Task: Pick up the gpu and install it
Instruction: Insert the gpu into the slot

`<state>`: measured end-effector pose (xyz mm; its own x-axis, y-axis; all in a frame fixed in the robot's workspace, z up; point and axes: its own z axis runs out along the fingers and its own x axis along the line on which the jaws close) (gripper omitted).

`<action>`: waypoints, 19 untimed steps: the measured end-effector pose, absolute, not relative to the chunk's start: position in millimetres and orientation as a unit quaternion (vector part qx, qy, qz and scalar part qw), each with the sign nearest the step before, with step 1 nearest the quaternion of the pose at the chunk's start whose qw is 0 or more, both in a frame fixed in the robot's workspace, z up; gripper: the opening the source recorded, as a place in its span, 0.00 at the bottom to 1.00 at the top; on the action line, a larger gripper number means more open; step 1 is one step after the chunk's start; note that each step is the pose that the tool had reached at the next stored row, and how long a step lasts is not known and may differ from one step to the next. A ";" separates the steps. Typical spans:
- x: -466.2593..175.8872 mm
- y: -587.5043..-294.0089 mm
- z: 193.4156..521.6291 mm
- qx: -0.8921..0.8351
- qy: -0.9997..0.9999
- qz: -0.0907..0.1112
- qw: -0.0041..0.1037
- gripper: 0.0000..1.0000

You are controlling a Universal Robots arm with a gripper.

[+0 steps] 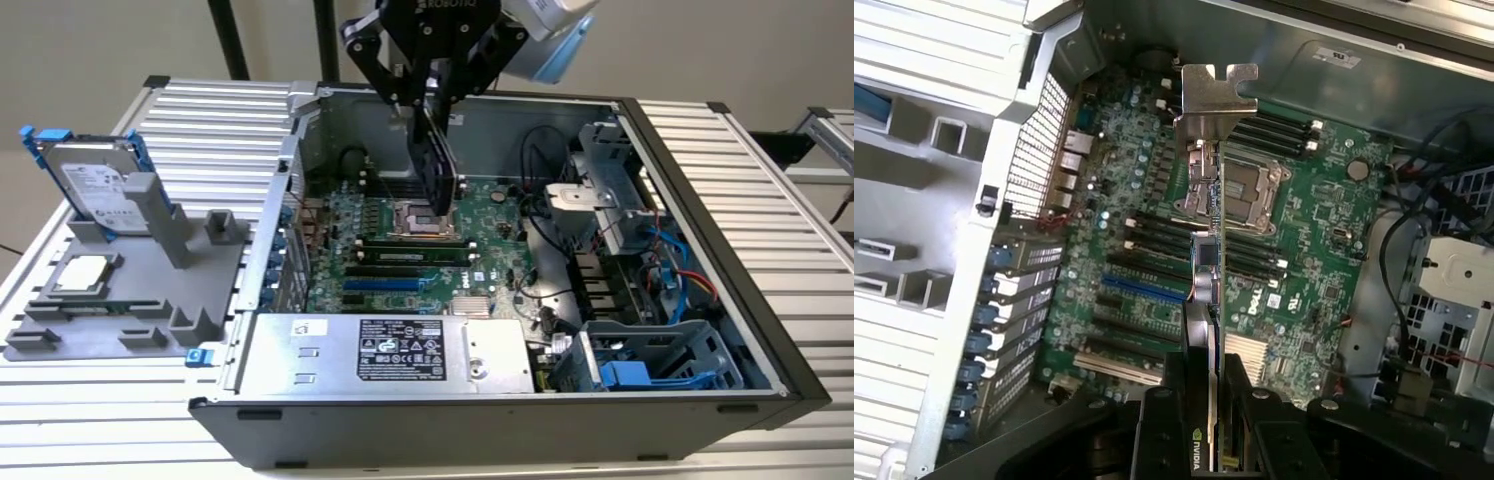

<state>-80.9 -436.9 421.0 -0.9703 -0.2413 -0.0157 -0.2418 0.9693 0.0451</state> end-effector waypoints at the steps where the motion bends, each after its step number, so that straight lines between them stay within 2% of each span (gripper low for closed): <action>1: -80.9 -436.9 421.0 -0.124 0.992 0.023 0.005 0.00; 19: -79.6 -436.9 421.0 -0.159 0.987 0.024 0.004 0.00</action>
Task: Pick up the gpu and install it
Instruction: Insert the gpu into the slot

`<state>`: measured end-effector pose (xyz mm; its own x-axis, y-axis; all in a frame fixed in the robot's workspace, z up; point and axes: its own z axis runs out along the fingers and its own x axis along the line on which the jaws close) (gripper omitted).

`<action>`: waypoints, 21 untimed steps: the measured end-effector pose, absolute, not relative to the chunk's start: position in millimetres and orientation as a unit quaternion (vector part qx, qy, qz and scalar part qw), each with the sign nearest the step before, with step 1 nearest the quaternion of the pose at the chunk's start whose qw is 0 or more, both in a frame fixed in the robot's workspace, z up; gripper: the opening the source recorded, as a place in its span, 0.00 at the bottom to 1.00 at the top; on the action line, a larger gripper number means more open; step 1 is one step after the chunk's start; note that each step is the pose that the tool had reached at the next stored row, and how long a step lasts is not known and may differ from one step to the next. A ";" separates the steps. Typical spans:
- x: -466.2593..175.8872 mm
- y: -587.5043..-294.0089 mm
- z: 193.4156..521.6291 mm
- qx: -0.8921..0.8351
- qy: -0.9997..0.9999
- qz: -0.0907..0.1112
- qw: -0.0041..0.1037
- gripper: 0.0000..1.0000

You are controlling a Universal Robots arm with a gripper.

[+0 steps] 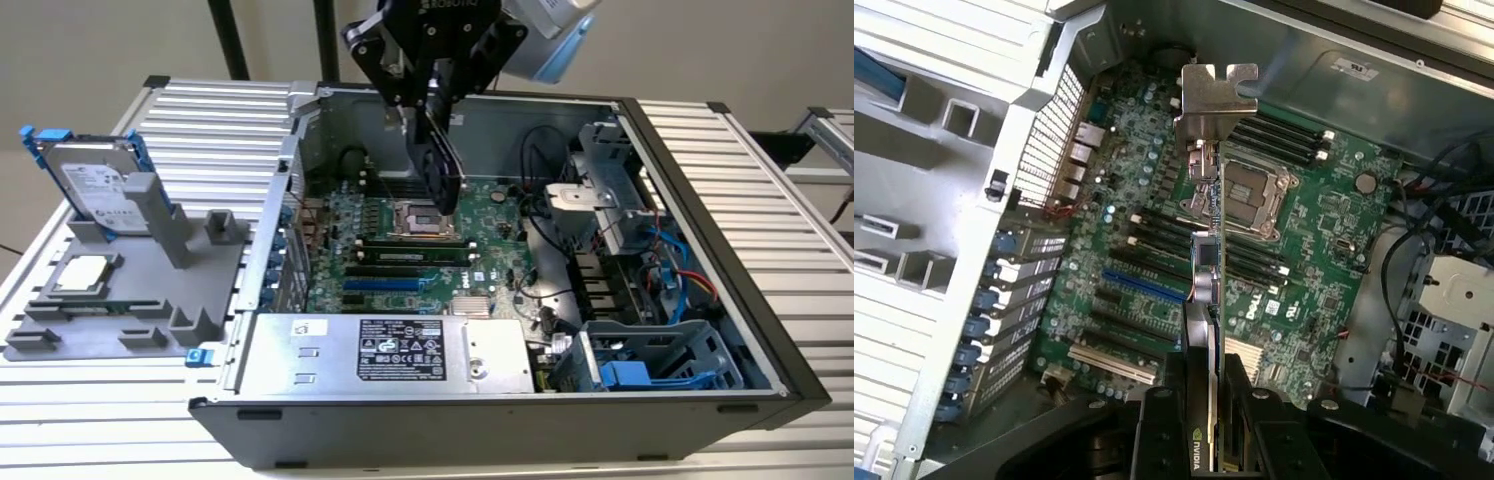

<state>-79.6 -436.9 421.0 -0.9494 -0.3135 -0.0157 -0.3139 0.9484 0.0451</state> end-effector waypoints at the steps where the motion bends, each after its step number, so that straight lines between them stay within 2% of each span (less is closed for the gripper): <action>1: -79.3 -436.8 421.0 -0.161 0.987 0.024 0.004 0.00; 21: -71.8 -436.9 421.0 -0.211 0.977 0.024 0.003 0.00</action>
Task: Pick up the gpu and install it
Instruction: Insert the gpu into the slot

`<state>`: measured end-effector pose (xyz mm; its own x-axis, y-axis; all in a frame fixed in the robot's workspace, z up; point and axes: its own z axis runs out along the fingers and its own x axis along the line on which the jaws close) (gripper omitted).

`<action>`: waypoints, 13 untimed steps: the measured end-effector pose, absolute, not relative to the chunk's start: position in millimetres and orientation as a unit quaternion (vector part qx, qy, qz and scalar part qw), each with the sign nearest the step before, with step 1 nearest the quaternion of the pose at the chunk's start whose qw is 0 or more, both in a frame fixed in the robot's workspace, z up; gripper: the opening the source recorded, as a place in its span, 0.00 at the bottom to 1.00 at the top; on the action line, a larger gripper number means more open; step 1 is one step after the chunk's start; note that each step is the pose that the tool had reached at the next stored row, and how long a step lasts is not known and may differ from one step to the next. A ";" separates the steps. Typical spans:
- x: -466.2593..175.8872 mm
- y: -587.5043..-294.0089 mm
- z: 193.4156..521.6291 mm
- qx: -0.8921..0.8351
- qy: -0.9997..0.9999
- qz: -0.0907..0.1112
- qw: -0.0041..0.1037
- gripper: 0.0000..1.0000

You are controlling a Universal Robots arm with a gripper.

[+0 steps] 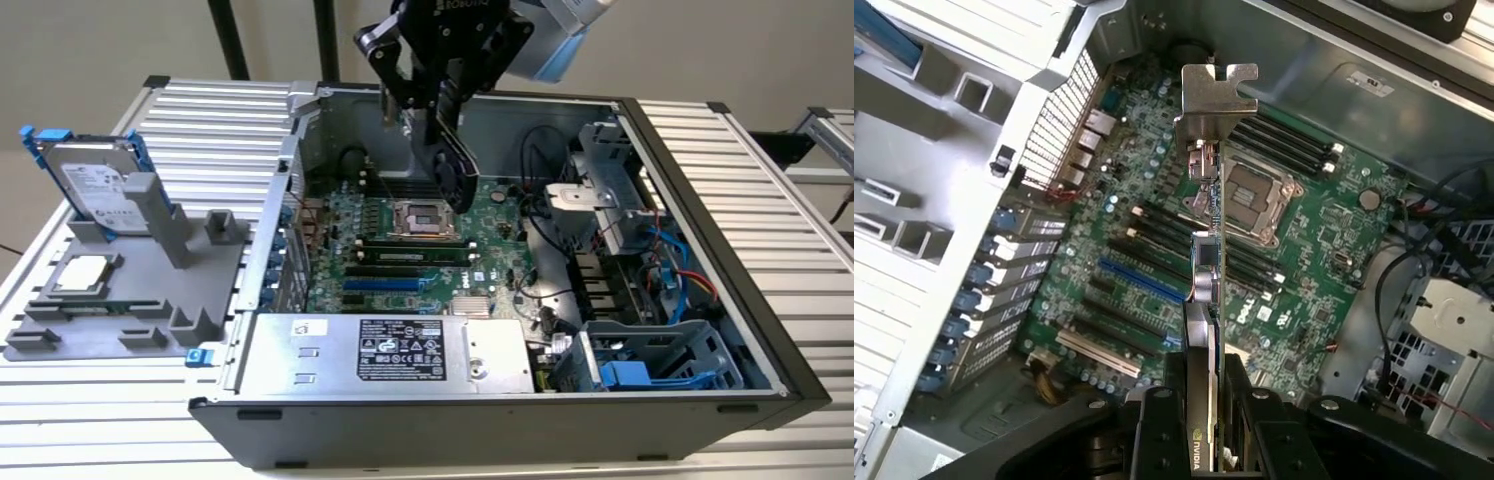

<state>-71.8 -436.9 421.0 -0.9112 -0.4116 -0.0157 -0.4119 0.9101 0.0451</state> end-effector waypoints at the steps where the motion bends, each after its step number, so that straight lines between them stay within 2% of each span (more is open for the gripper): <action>1: -71.5 -436.9 421.0 -0.213 0.977 0.024 0.003 0.00; 13: -69.0 -436.9 421.0 -0.243 0.970 0.024 0.002 0.00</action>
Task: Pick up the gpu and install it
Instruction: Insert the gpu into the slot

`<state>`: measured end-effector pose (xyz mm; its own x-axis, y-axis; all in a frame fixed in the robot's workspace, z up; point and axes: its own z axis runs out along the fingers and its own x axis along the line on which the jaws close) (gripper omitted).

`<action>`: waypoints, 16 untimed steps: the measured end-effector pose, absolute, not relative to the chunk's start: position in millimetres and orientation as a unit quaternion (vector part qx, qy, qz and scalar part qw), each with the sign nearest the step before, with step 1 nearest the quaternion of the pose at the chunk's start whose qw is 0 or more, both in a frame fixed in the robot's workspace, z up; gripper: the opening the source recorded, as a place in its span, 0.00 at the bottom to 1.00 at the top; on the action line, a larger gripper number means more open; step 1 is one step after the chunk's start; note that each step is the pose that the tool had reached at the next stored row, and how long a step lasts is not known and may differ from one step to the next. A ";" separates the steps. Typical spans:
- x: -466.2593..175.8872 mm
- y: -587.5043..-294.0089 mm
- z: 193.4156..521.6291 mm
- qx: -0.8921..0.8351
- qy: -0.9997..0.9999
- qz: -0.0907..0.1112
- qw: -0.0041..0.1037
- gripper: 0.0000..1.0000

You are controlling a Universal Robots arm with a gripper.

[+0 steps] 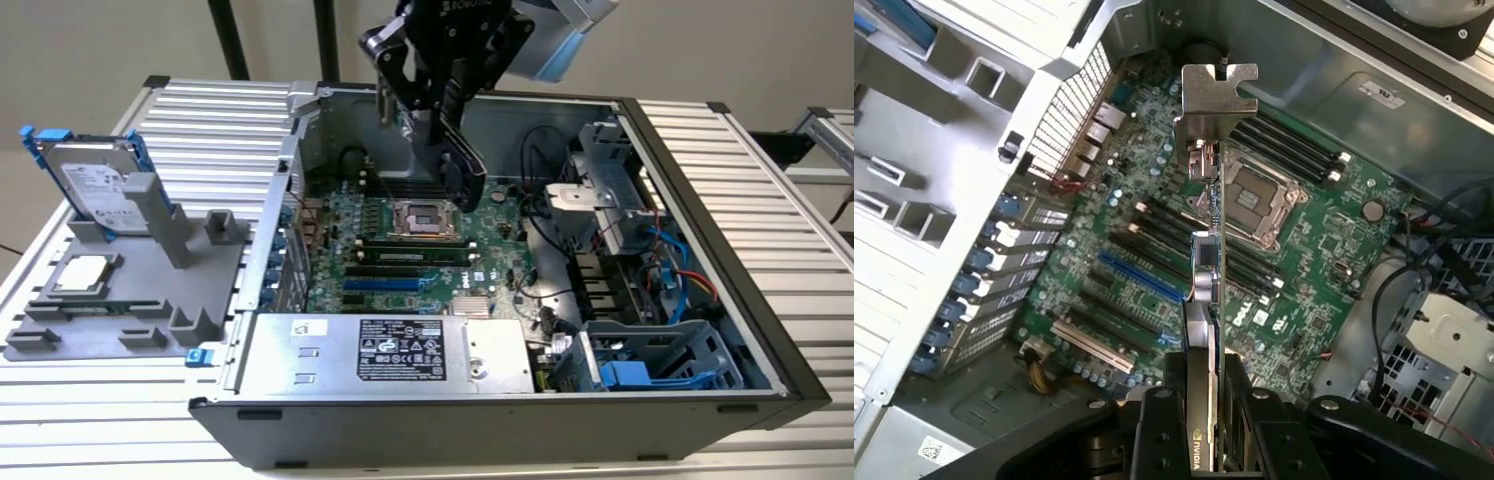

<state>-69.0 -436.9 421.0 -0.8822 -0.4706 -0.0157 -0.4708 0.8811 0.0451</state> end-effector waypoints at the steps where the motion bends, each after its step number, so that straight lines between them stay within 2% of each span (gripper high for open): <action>1: -68.8 -436.9 421.0 -0.245 0.969 0.024 0.002 0.00; 16: -66.0 -436.9 421.0 -0.280 0.960 0.024 0.001 0.00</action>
